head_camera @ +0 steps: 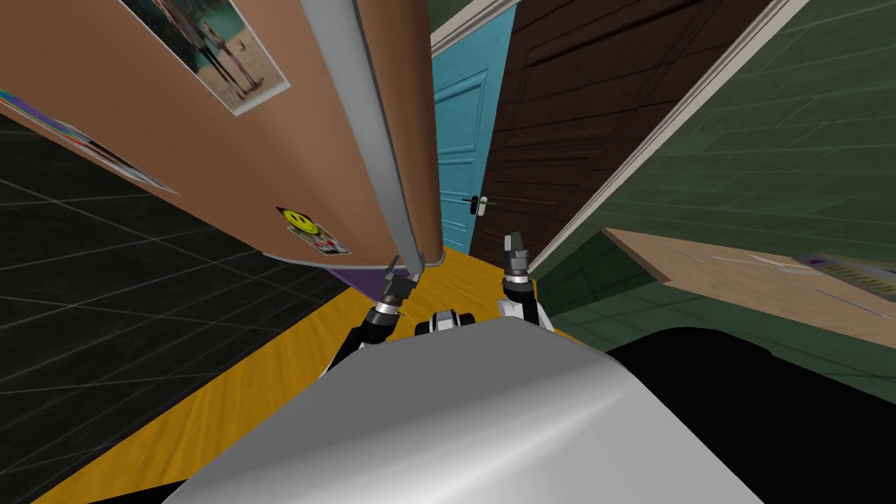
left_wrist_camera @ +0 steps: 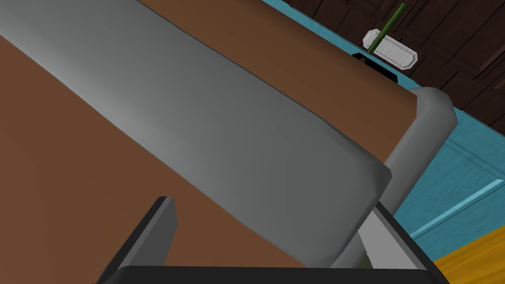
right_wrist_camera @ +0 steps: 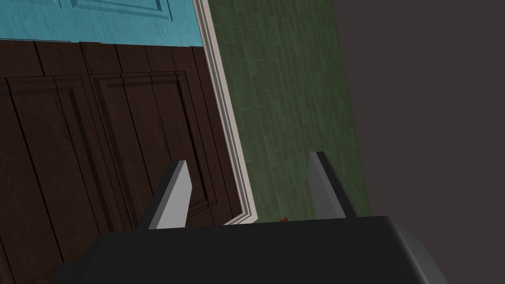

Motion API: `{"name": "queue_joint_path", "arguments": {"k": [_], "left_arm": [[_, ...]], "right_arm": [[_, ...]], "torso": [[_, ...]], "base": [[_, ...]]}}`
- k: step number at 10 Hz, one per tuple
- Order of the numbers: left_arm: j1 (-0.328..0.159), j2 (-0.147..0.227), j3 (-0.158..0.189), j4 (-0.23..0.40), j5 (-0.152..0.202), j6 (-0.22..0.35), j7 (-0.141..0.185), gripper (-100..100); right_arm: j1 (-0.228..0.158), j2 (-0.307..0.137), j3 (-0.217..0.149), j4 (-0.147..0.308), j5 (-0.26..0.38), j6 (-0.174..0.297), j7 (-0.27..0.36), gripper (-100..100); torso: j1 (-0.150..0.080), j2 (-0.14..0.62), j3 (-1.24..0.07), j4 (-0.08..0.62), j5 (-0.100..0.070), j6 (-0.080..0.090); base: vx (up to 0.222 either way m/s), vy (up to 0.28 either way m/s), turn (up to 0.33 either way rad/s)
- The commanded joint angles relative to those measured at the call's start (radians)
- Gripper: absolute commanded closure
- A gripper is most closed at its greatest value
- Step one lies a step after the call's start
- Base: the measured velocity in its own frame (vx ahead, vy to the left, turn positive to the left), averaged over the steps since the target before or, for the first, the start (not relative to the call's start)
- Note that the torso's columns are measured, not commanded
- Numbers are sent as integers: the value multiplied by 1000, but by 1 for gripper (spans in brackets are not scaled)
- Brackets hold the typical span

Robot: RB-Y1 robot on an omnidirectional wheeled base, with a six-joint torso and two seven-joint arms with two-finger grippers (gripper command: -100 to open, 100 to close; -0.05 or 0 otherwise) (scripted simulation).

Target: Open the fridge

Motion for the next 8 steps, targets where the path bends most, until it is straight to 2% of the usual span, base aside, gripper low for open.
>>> {"name": "queue_joint_path", "arguments": {"k": [1, 2, 3, 8], "left_arm": [[25, 18, 6, -75, 9, 24, -1, -100], [33, 16, -5, -49, 2, 31, -5, -100], [36, 17, -7, -50, 1, 34, -7, 0], [39, 19, -6, -44, 1, 39, -8, 0]], "right_arm": [[0, 0, 0, 0, 0, 0, 0, 0], [0, 0, 0, 0, 0, 0, 0, 0], [0, 0, 0, 0, 0, 0, 0, 0], [0, 0, 0, 0, 0, 0, 0, 0]], "torso": [[0, 2, 0, 2, 0, 0], [-2, 3, 1, 4, -1, 0], [-2, 2, 1, 1, -1, 1], [-5, -7, -3, -5, -1, 2]], "base": [[39, -12, 77], [22, -7, 12], [7, -2, -2], [0, 0, 0]]}}
